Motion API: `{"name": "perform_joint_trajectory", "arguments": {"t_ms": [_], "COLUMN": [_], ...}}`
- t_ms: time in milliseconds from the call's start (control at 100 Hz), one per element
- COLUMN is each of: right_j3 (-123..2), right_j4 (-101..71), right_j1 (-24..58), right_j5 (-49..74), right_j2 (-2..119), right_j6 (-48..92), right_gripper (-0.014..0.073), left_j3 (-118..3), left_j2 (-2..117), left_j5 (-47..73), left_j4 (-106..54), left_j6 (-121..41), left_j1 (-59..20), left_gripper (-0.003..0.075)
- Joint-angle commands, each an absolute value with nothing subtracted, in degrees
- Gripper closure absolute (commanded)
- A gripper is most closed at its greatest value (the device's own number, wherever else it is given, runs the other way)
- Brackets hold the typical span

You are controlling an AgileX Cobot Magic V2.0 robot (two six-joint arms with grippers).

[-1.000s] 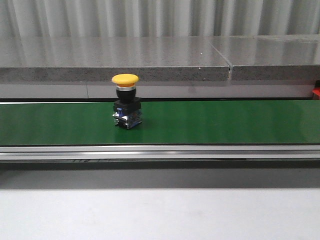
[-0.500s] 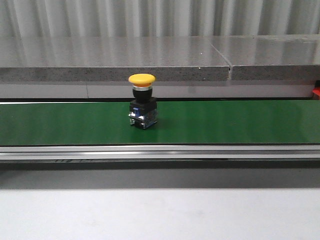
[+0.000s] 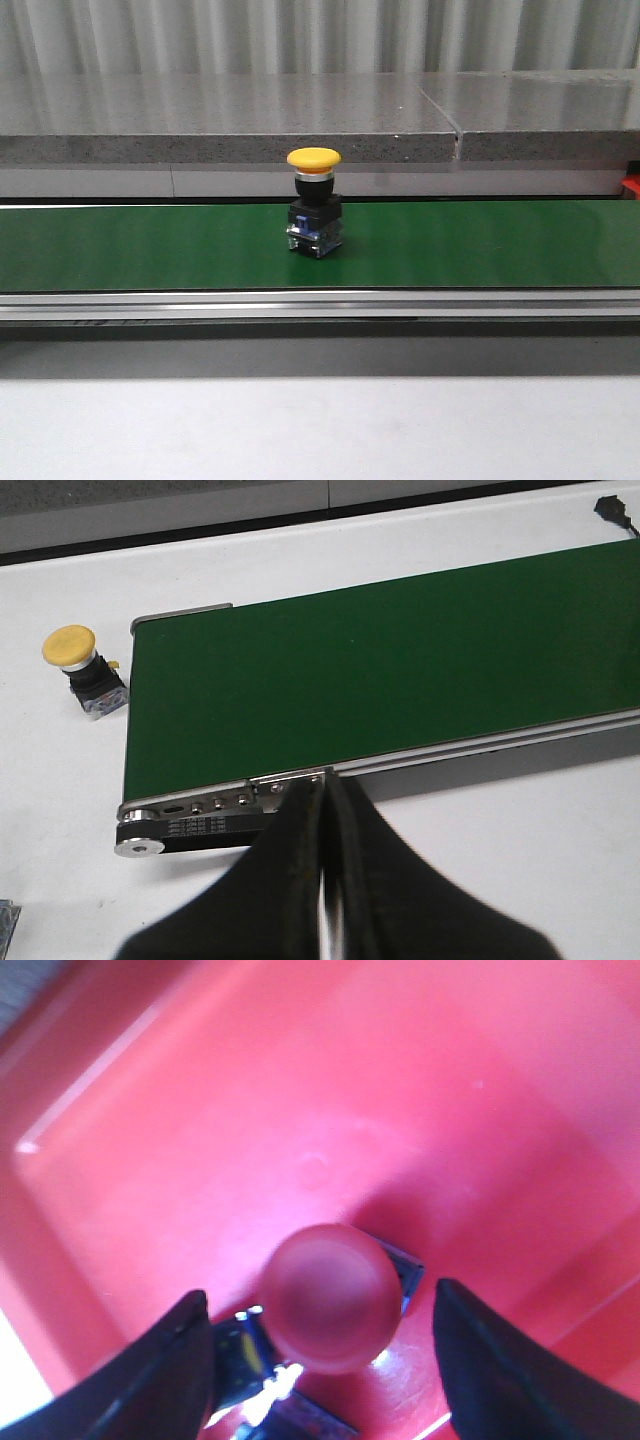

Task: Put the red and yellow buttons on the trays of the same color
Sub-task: 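Move the right gripper above the yellow button on the belt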

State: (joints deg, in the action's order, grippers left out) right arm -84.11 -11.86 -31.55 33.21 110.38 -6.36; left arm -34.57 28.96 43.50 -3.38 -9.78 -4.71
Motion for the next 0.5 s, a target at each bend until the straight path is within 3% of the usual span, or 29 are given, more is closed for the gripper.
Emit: {"name": "perform_joint_trajectory", "arguments": {"t_ms": [0,490], "right_j3": [-85.7,-75.7], "right_j4": [-11.2,-8.3], "right_j1": [-31.9,-28.6], "right_j5": [31.6,30.3], "right_j2": [104.2,86.0], "right_j6": [-6.2,-4.5], "right_gripper": [0.0109,0.0109], "left_j3": [-36.1,-36.1], "left_j2": [29.1,29.1], "left_j5": [39.3,39.3], "left_j4": [-3.9,-3.9], "left_j6": [-9.8,-9.8], "left_j1": [-5.2,-5.2], "left_gripper": [0.0741,0.0741]}}
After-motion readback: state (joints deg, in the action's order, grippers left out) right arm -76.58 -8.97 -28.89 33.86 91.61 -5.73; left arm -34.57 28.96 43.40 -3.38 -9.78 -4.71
